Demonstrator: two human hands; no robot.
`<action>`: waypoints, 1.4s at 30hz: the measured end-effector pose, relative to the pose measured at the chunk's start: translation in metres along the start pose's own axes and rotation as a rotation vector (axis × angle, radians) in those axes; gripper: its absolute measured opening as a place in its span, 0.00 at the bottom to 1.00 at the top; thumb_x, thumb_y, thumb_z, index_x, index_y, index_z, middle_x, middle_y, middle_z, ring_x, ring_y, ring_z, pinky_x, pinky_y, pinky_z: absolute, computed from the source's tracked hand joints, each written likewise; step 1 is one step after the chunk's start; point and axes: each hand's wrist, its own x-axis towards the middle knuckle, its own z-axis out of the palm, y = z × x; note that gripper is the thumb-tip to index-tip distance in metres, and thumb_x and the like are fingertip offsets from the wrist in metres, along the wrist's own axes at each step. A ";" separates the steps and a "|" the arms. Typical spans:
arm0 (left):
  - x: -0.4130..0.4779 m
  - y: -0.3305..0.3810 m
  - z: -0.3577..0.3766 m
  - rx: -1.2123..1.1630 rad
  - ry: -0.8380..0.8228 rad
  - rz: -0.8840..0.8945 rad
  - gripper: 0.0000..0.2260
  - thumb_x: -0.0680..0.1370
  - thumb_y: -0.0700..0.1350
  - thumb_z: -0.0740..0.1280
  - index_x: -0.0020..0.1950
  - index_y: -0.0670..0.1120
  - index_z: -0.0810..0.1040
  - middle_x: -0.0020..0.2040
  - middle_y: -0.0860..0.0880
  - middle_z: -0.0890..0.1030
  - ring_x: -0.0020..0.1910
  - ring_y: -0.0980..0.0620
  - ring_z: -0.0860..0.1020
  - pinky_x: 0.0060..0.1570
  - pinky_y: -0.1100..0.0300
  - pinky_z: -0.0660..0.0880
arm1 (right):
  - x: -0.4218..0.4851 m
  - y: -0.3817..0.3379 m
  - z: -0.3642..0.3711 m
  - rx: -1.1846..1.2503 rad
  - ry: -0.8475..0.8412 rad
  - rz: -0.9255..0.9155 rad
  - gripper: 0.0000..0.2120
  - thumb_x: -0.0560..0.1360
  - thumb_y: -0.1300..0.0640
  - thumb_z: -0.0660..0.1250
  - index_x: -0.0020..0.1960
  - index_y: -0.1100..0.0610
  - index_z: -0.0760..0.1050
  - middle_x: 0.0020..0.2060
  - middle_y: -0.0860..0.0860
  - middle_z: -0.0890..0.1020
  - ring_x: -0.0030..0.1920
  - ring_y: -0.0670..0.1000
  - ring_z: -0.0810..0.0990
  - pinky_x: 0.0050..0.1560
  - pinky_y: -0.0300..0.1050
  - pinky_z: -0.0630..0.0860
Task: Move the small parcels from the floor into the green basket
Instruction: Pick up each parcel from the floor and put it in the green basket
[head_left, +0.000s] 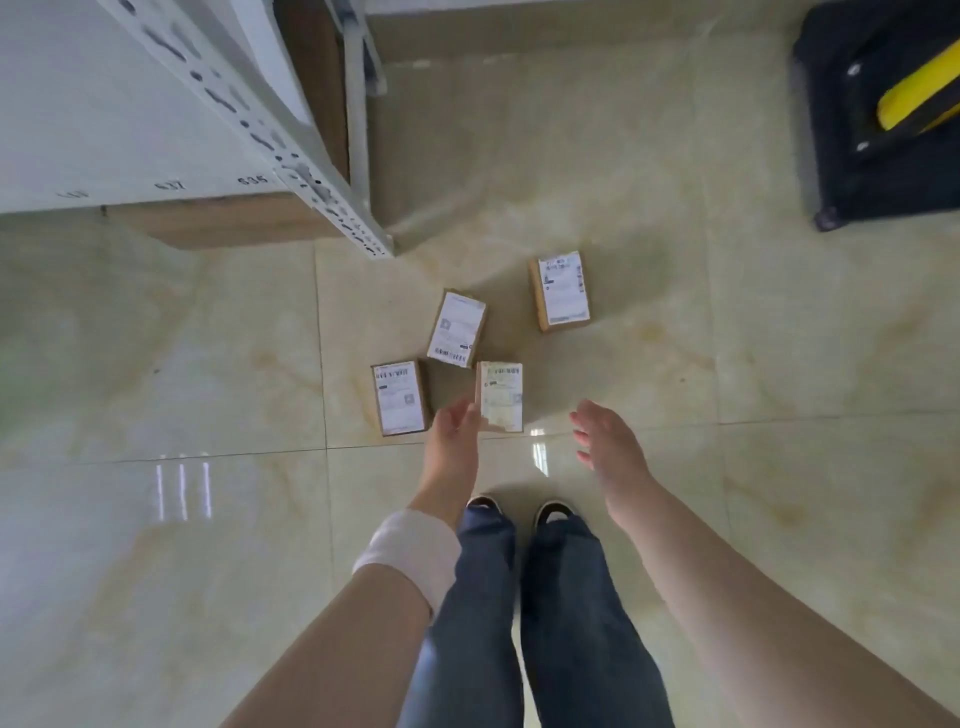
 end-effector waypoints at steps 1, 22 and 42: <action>0.032 -0.020 0.009 0.020 0.015 -0.009 0.16 0.80 0.47 0.56 0.67 0.43 0.67 0.55 0.48 0.73 0.53 0.52 0.71 0.54 0.58 0.65 | 0.036 0.014 0.007 -0.039 -0.009 -0.020 0.25 0.78 0.44 0.56 0.72 0.55 0.63 0.69 0.52 0.70 0.68 0.52 0.69 0.70 0.52 0.65; 0.250 -0.160 0.055 -0.131 -0.128 0.217 0.17 0.80 0.52 0.56 0.69 0.52 0.65 0.60 0.49 0.75 0.59 0.53 0.74 0.55 0.65 0.76 | 0.257 0.145 0.085 -0.059 -0.209 -0.254 0.21 0.79 0.43 0.50 0.69 0.51 0.61 0.60 0.48 0.75 0.57 0.42 0.78 0.54 0.42 0.79; -0.232 -0.032 -0.204 -0.744 0.224 0.253 0.30 0.72 0.62 0.59 0.71 0.52 0.66 0.68 0.46 0.74 0.65 0.46 0.74 0.67 0.43 0.69 | -0.263 -0.034 0.159 -0.373 -0.404 -0.509 0.19 0.81 0.51 0.55 0.66 0.61 0.68 0.57 0.55 0.79 0.49 0.46 0.79 0.47 0.31 0.76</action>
